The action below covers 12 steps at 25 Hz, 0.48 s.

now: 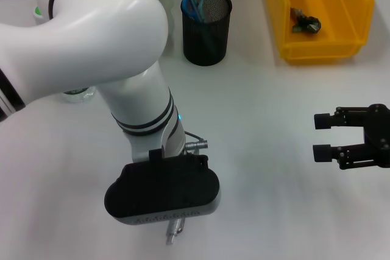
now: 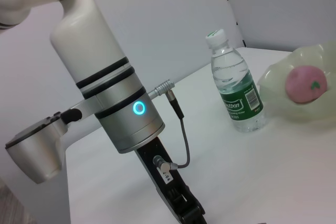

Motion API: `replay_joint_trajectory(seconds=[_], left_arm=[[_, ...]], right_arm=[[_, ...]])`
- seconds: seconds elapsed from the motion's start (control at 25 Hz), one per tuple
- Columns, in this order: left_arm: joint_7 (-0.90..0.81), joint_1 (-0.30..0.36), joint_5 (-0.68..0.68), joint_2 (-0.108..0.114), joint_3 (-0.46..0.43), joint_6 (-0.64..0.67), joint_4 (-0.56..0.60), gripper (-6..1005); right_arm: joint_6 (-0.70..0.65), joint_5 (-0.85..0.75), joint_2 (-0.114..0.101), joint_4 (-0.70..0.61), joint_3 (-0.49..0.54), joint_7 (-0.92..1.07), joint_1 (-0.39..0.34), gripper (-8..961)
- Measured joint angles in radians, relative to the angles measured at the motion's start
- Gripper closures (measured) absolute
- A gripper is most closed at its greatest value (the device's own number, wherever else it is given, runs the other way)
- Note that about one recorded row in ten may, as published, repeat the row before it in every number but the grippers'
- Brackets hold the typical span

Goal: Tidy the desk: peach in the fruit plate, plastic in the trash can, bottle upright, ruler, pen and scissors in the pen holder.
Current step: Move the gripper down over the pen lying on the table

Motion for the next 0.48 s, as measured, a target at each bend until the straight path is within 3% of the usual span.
replay_joint_trajectory(seconds=[0.2, 0.48], left_arm=[[-0.001, 0.000, -0.002, 0.000, 0.002, -0.001, -0.002, 644], [-0.002, -0.007, -0.003, 0.000, 0.006, 0.000, -0.002, 734]], right_arm=[[0.000, 0.001, 0.000, 0.000, 0.000, -0.001, 0.003, 151], [-0.005, 0.011, 0.000, -0.001, 0.000, -0.003, 0.005, 151]])
